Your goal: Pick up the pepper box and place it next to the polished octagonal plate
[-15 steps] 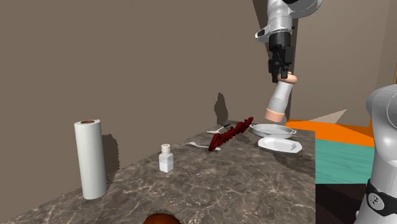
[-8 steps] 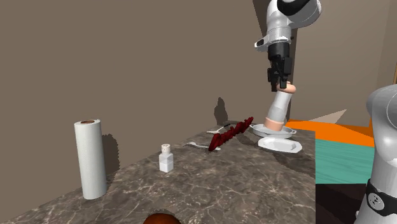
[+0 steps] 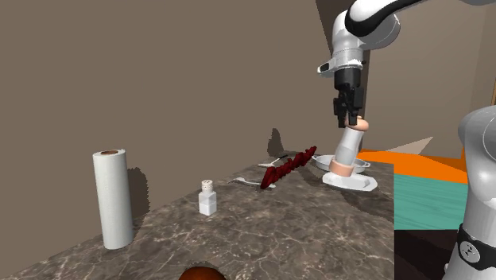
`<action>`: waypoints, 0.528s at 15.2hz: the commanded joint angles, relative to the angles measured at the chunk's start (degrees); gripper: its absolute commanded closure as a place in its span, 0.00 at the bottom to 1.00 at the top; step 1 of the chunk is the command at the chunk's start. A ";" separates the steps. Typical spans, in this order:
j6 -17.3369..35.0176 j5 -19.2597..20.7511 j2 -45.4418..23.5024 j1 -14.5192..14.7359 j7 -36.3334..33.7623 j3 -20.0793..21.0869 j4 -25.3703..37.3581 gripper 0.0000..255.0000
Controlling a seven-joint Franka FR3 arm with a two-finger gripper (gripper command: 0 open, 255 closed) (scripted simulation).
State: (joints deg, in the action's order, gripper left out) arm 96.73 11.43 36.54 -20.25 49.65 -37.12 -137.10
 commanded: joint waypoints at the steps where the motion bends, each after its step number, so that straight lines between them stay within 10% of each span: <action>1: 1.69 0.32 -0.29 -0.07 0.28 -0.61 -1.36 1.00; 8: 7.32 1.14 -1.65 -0.09 1.04 -2.56 -5.65 1.00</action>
State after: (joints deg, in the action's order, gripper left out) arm 103.20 12.42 35.10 -20.32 50.52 -39.34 -142.14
